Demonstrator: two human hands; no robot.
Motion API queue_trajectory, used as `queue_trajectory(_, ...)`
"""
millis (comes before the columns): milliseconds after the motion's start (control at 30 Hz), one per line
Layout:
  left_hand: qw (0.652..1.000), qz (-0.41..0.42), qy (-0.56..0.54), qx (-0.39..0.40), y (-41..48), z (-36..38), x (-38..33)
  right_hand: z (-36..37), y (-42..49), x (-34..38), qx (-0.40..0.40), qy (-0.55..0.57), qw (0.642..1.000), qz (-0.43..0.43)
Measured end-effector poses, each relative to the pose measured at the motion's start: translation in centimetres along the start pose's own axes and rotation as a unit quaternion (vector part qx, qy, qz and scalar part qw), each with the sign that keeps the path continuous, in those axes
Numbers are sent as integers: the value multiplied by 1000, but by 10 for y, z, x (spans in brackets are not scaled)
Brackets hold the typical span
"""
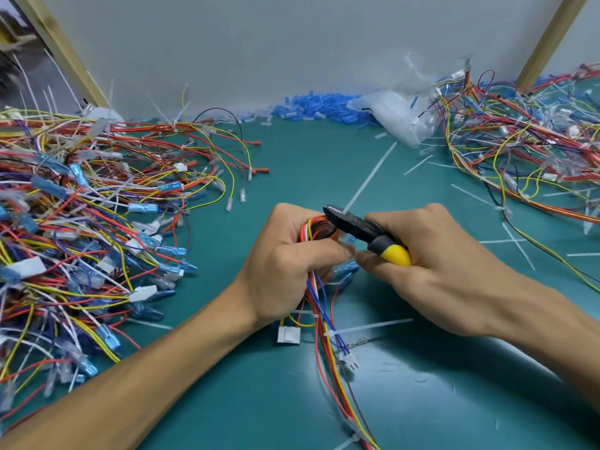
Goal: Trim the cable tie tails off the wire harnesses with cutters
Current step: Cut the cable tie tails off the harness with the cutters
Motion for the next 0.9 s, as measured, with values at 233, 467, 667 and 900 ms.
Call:
queue_trajectory(233,1000,-3,2,-7,0,1,1,-2,1,0,-12,-24,1000,-15)
queue_trajectory(467,999,6,42,14,-1,0,-1,-2,-1,4,15,-8,999,-29)
queue_trajectory(667,999,4,49,9,1,0,1,-2,-1,3,28,-22,999,22)
queue_trajectory(900,999,5,36,25,-1,1,1,-4,-5,8,34,-19,998,51)
Point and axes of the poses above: each hand's wrist, its own y-axis towards the middle knuckle, its own z-axis out of the palm, x = y × z, the point moved 2 cm from there along y, towards the middle knuckle, and after that the axes turned 6 degrees about x, right-handed, at the moved point
